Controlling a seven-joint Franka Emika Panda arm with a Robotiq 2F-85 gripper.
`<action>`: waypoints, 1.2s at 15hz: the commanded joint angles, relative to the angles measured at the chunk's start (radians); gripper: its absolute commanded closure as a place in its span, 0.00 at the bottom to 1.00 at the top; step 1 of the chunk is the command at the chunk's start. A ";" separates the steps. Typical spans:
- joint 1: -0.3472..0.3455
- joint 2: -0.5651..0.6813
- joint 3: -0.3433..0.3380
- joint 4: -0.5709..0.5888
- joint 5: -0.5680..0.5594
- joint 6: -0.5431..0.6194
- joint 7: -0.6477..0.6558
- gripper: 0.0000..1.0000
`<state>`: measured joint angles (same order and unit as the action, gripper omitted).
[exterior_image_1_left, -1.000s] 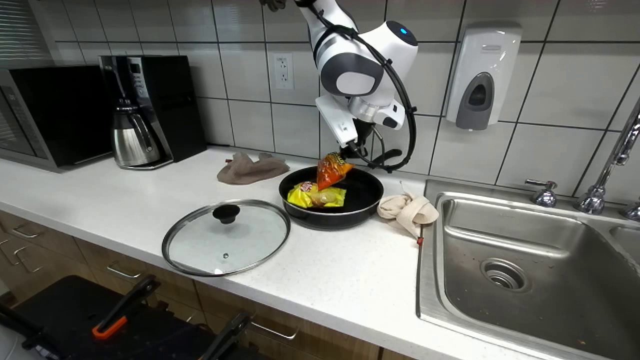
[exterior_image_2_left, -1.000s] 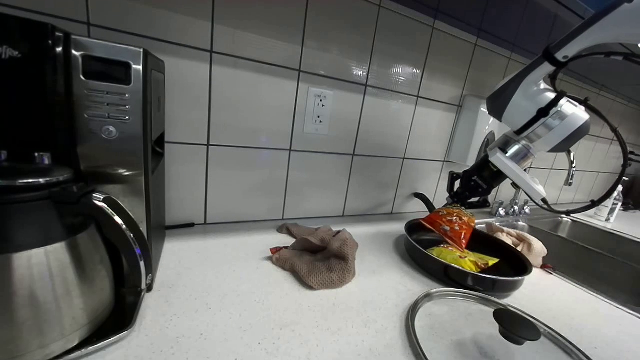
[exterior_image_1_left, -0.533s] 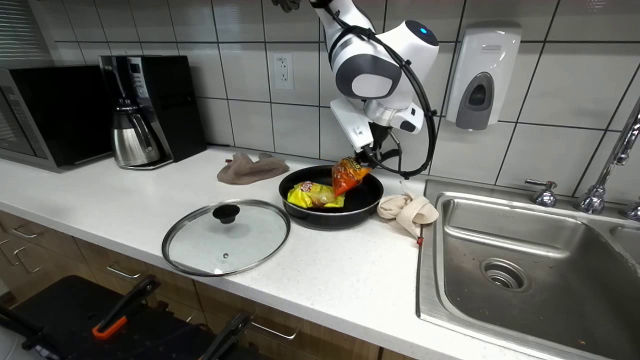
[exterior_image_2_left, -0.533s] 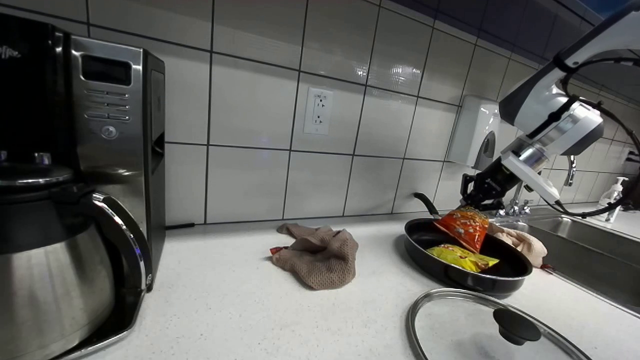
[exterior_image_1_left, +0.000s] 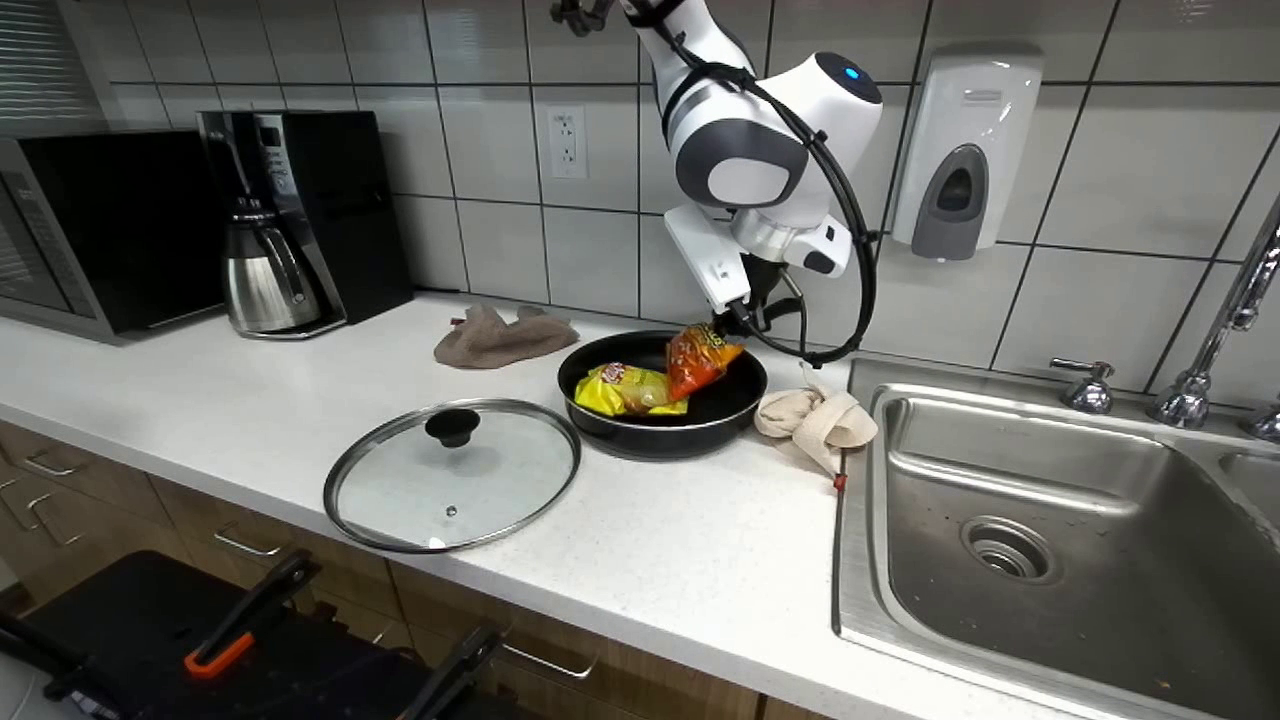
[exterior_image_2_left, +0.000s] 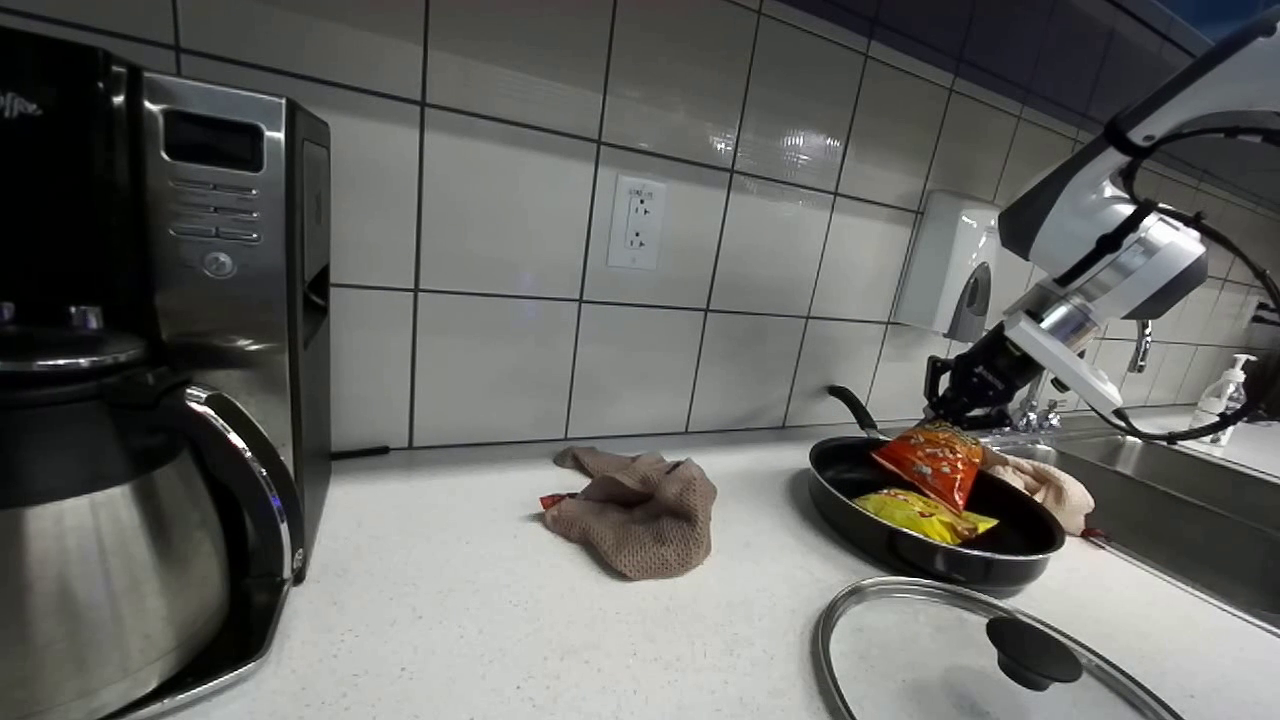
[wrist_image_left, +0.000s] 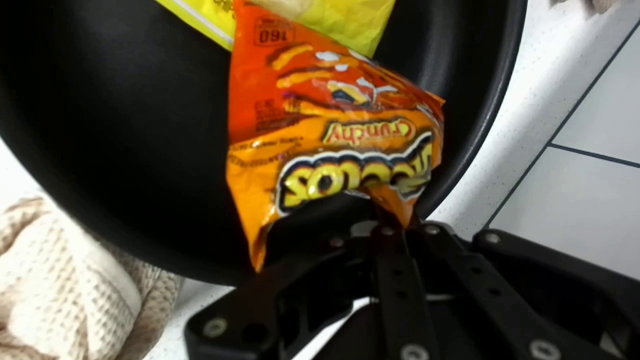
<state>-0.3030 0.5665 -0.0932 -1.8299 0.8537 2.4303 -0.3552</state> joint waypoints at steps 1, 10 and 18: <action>-0.005 0.004 0.004 0.020 -0.039 -0.013 0.040 0.66; -0.018 -0.023 -0.005 0.010 -0.074 -0.011 0.039 0.01; -0.015 -0.174 -0.004 -0.138 -0.166 -0.030 -0.058 0.00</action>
<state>-0.3128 0.4970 -0.1048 -1.8618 0.7404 2.4071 -0.3728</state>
